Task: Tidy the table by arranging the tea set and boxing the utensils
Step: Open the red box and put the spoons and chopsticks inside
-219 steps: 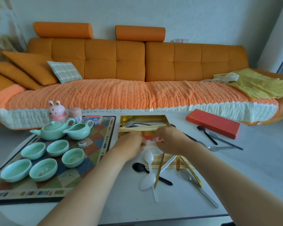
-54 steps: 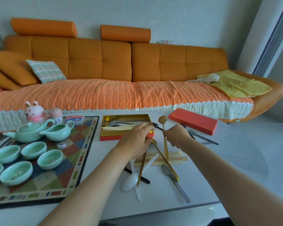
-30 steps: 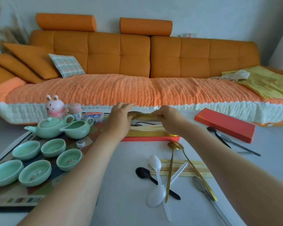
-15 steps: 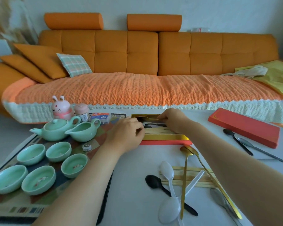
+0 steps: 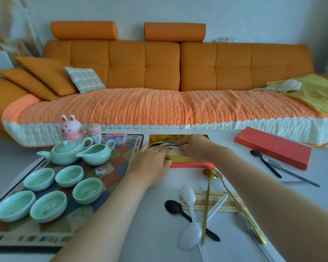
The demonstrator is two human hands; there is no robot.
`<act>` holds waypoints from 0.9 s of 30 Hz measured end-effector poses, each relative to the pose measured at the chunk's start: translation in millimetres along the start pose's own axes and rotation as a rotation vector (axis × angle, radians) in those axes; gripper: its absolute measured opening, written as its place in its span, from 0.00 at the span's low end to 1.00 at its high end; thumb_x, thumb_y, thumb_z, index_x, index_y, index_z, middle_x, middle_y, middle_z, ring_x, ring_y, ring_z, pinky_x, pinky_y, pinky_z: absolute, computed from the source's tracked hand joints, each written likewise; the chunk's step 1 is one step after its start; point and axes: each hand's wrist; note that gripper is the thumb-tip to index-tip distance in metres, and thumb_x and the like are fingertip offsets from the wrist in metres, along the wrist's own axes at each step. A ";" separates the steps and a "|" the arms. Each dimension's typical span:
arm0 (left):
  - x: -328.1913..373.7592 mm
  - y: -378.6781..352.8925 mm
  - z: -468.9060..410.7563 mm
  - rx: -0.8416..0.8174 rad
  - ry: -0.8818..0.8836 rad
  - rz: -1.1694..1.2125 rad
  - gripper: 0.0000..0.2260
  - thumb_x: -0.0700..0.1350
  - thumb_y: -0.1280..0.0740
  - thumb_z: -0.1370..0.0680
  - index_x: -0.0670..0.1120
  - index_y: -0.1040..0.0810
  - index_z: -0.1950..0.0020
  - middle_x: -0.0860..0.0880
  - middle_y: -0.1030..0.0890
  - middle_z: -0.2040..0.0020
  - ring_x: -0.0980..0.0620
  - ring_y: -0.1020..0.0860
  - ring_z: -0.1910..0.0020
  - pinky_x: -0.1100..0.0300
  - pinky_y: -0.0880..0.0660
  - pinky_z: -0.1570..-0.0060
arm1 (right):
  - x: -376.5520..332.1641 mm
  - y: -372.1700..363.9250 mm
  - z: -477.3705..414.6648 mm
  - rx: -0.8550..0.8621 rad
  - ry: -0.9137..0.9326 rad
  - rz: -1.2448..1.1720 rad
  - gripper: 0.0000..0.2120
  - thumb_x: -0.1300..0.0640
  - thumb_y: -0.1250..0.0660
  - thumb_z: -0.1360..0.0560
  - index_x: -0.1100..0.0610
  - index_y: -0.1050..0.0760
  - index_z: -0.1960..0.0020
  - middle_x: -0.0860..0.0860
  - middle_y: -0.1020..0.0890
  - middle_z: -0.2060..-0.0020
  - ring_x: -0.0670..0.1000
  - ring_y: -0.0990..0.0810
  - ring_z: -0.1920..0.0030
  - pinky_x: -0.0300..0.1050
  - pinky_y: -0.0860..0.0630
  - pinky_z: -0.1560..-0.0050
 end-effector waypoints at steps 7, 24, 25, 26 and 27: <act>12.0 12.7 5.9 -0.013 -0.002 0.056 0.26 0.52 0.43 0.17 0.49 0.45 0.20 0.48 0.45 0.20 0.50 0.49 0.21 0.51 0.55 0.24 | 6.5 8.7 32.2 0.288 0.125 -0.032 0.18 0.64 0.41 0.24 0.49 0.18 0.43 0.47 0.21 0.47 0.51 0.23 0.42 0.43 0.26 0.45; 94.7 12.1 25.3 -0.216 -0.176 0.218 0.20 0.55 0.39 0.20 0.58 0.33 0.28 0.55 0.32 0.35 0.52 0.29 0.37 0.53 0.25 0.44 | 43.9 9.7 122.4 -0.102 -0.285 0.290 0.23 0.34 0.40 0.28 0.54 0.27 0.66 0.50 0.24 0.65 0.50 0.25 0.65 0.43 0.33 0.67; 95.2 12.1 24.6 -0.219 -0.167 0.231 0.20 0.55 0.38 0.20 0.58 0.33 0.28 0.55 0.32 0.35 0.52 0.29 0.37 0.53 0.25 0.44 | 44.1 7.3 122.9 -0.111 -0.288 0.272 0.22 0.36 0.39 0.28 0.55 0.24 0.63 0.50 0.21 0.64 0.50 0.23 0.63 0.43 0.32 0.67; 93.8 11.6 24.0 -0.220 -0.160 0.237 0.20 0.55 0.38 0.20 0.58 0.32 0.28 0.56 0.32 0.34 0.52 0.29 0.37 0.53 0.25 0.44 | 43.1 4.8 122.5 -0.112 -0.289 0.254 0.20 0.37 0.38 0.29 0.55 0.22 0.60 0.51 0.19 0.61 0.51 0.21 0.61 0.43 0.30 0.66; 92.5 11.6 23.6 -0.219 -0.157 0.235 0.20 0.55 0.38 0.20 0.58 0.32 0.28 0.56 0.32 0.34 0.52 0.29 0.37 0.53 0.25 0.45 | 41.5 3.4 122.5 -0.112 -0.295 0.240 0.18 0.39 0.36 0.29 0.54 0.21 0.57 0.51 0.19 0.60 0.51 0.20 0.59 0.42 0.30 0.66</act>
Point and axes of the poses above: each hand's wrist, its own z-axis away from the middle knuckle, its own y-axis out of the back of the hand, x = y × z
